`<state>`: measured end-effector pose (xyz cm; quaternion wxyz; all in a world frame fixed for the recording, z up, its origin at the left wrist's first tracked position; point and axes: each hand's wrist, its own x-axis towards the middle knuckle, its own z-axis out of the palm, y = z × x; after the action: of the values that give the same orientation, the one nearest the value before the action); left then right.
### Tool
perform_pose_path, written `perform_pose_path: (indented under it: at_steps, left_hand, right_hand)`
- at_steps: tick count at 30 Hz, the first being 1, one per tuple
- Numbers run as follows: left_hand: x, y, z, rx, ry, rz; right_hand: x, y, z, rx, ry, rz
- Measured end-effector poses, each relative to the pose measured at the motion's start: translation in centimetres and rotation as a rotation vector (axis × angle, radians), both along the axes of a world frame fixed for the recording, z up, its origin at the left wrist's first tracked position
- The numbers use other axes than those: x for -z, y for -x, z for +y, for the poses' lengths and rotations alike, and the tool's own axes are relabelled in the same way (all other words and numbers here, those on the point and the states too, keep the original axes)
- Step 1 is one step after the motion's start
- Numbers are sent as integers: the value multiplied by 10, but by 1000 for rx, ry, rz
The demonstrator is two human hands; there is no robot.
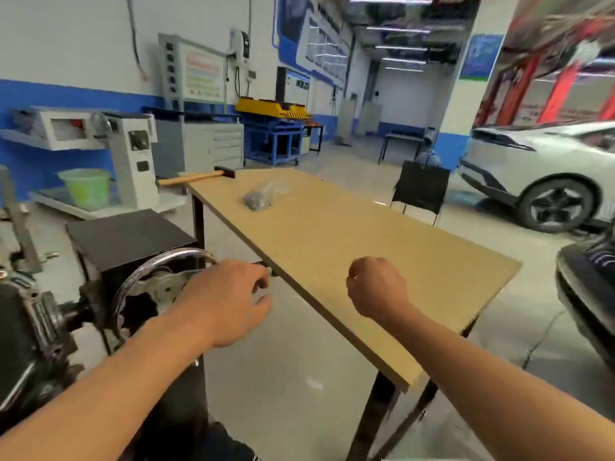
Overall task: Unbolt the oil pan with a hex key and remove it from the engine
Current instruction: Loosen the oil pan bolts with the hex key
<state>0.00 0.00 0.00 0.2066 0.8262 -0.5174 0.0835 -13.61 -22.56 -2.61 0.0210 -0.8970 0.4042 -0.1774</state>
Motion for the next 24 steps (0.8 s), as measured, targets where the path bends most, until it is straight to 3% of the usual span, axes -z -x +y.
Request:
perform_pose_path:
  at_steps: [4,12,18,21,24]
  left_hand:
    - [22,23,-34,166,-282,-31]
    - [30,21,-45,172,-329,-28]
    - [10,39,-30,78,-241,32]
    - [0,45,5,17,-188,59]
    - [-4,55,58,-11,-44,147]
  right_hand:
    - [3,15,-43,207,-183,193]
    - [3,-2,-68,154,-442,211]
    - [2,-1,-42,91,-1105,-345]
    - [-13,-17,15,-108,-1390,-553]
    - [-29,-29,95,-407,-1533,-745]
